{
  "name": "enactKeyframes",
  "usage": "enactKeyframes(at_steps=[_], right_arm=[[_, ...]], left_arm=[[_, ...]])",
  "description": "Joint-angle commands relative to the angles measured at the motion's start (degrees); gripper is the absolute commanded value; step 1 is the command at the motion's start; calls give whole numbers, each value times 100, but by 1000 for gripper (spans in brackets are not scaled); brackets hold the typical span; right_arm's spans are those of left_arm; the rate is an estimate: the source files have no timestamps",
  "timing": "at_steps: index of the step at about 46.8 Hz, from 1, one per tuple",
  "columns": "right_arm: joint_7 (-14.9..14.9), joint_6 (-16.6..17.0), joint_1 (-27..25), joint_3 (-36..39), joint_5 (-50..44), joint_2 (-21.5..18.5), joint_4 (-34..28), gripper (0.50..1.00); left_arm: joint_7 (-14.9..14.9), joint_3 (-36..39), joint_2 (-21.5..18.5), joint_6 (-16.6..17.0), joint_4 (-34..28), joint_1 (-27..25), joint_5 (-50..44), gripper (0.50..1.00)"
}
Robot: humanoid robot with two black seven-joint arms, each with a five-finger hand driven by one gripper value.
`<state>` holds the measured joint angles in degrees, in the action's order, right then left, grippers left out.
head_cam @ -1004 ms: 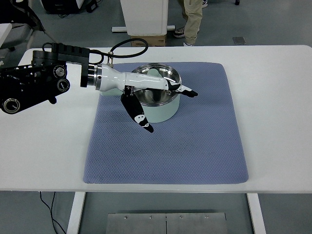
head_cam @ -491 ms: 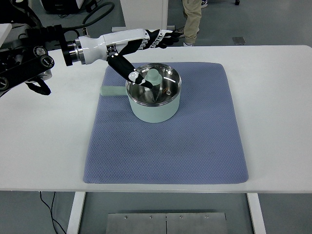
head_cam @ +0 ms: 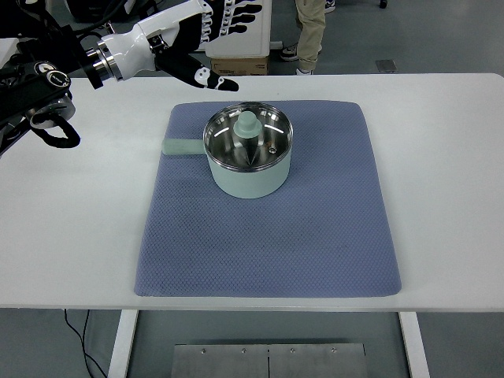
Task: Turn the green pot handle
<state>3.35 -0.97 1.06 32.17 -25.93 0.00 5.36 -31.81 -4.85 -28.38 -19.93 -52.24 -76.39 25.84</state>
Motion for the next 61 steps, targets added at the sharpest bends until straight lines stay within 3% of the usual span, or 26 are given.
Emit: enactKeyframes(at_steps=[1,8,25,50,61], right_arm=[[-1,0,0,0,0,0,0,1000],[-1,0,0,0,0,0,0,1000],[-1,0,0,-9,0,0,0,1000],[-1,0,0,0,0,0,0,1000],[-1,0,0,0,0,0,0,1000]], left_arm=[[-1,10,7,-2,266,2,-342,1000],[-1,10,16,-2,706,221,-755,1000],[-1,2,43,121,900,555,-1397,1000],[-1,-7,60,912,917,1030,-2495,1000],[-1,-7,113,1070,917,1232,-2926,1000]])
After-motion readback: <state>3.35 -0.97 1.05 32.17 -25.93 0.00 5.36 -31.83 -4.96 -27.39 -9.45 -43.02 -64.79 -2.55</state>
